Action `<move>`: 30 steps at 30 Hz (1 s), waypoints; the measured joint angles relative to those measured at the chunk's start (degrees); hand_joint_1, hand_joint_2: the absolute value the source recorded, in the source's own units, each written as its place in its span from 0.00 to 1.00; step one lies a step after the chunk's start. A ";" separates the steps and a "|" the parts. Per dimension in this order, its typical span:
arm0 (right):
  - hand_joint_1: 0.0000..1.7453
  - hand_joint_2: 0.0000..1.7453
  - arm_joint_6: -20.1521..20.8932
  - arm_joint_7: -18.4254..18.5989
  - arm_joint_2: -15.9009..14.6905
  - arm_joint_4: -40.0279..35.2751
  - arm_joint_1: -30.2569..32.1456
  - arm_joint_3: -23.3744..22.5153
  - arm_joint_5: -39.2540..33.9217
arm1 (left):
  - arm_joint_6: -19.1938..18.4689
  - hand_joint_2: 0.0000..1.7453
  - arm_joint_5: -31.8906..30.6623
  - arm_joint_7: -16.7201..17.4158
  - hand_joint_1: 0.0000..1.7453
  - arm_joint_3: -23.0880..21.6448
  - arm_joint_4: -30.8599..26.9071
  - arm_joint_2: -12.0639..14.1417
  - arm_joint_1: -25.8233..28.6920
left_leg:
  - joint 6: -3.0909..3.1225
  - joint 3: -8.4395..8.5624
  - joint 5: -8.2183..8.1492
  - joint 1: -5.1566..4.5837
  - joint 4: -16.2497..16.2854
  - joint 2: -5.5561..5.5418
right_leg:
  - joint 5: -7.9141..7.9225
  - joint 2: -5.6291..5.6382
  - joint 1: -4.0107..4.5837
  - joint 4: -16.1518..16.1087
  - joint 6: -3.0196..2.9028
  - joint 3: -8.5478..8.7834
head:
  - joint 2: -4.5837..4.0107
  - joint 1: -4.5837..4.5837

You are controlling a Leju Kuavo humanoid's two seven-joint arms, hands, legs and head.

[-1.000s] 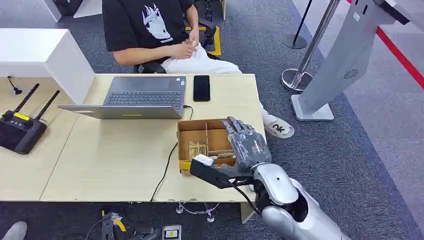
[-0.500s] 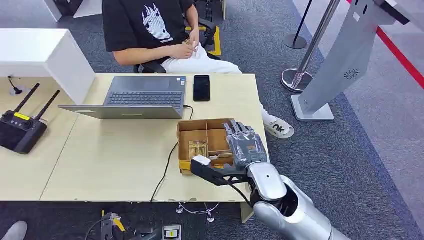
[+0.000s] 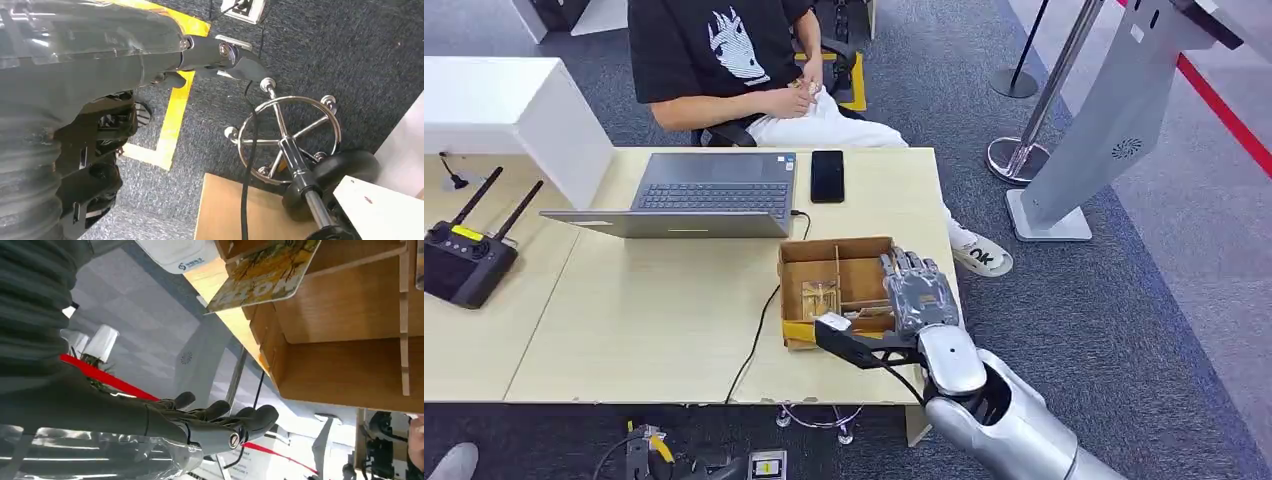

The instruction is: Pass the card to the sensor for recognition and then transmit it.

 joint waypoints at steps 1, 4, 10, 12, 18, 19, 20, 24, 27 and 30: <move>0.00 1.00 0.00 0.00 0.04 0.31 0.00 0.00 -0.11 | 0.00 1.00 -0.02 0.02 0.00 0.00 0.00 0.00 -0.02 | 0.00 0.00 0.00 0.00 0.00 0.00 | 0.00 0.00 0.00 0.00 0.00 0.00 | 0.00 0.02; 0.00 1.00 0.00 0.02 0.17 0.85 0.05 0.00 -0.50 | -0.07 1.00 -0.20 0.04 0.00 0.00 0.00 0.00 -0.06 | 0.00 0.01 0.00 0.00 0.00 0.00 | 0.00 0.00 0.00 0.00 0.00 0.00 | 0.00 0.00; 0.00 1.00 0.55 0.26 0.26 1.64 0.32 -0.02 -0.68 | -0.53 1.00 -0.50 0.15 0.00 0.00 0.00 0.02 -0.13 | 0.00 0.01 0.00 0.00 0.00 0.01 | 0.00 0.01 0.00 0.00 0.00 -0.01 | 0.00 0.00; 0.00 1.00 0.63 0.31 0.26 1.64 0.53 -0.02 -0.83 | -0.70 1.00 -0.68 0.37 0.00 0.00 0.00 0.02 -0.16 | 0.00 0.01 0.00 0.00 0.00 0.01 | 0.00 0.01 0.00 0.00 0.00 -0.01 | 0.00 0.02; 0.00 1.00 0.59 0.33 0.28 1.66 0.73 -0.04 -0.83 | -1.18 1.00 -1.47 0.52 0.00 0.00 0.00 0.02 -0.43 | 0.00 0.01 0.00 0.00 0.00 0.01 | 0.00 0.01 0.00 0.00 0.00 -0.01 | 0.00 0.02; 0.00 1.00 0.57 0.33 0.35 1.66 0.74 -0.04 -0.83 | -1.27 1.00 -1.62 0.59 0.00 0.00 0.00 0.02 -0.51 | 0.00 0.01 0.00 0.00 0.00 0.01 | 0.00 0.01 0.00 0.00 0.00 -0.01 | 0.00 0.02; 0.00 1.00 0.55 0.33 0.46 1.68 0.74 -0.04 -0.83 | -1.38 1.00 -1.68 0.63 0.00 0.00 0.02 0.02 -0.57 | 0.00 0.01 0.00 0.00 0.00 0.02 | 0.00 0.00 0.00 0.00 0.00 -0.01 | 0.00 0.02; 0.00 1.00 0.37 0.24 0.96 1.73 0.76 -0.04 -0.83 | -1.77 1.00 -2.16 0.70 0.00 0.02 0.09 0.02 -0.81 | 0.00 0.01 0.00 0.00 0.00 0.02 | 0.00 0.01 0.00 0.00 0.00 -0.01 | 0.00 0.00; 0.00 1.00 0.35 0.22 1.25 1.75 0.76 -0.04 -0.83 | -1.84 1.00 -2.29 0.85 0.00 0.02 0.18 0.02 -0.84 | 0.00 0.01 0.00 0.00 0.00 0.02 | 0.00 0.01 0.00 0.00 0.00 -0.01 | 0.00 0.02; 0.00 1.00 0.22 0.04 1.57 2.03 0.75 -0.04 -0.85 | -1.84 1.00 -2.43 0.85 0.00 0.04 0.17 0.02 -0.85 | 0.00 0.00 0.00 0.00 0.00 0.02 | 0.00 0.01 0.00 0.00 0.00 -0.01 | 0.00 0.00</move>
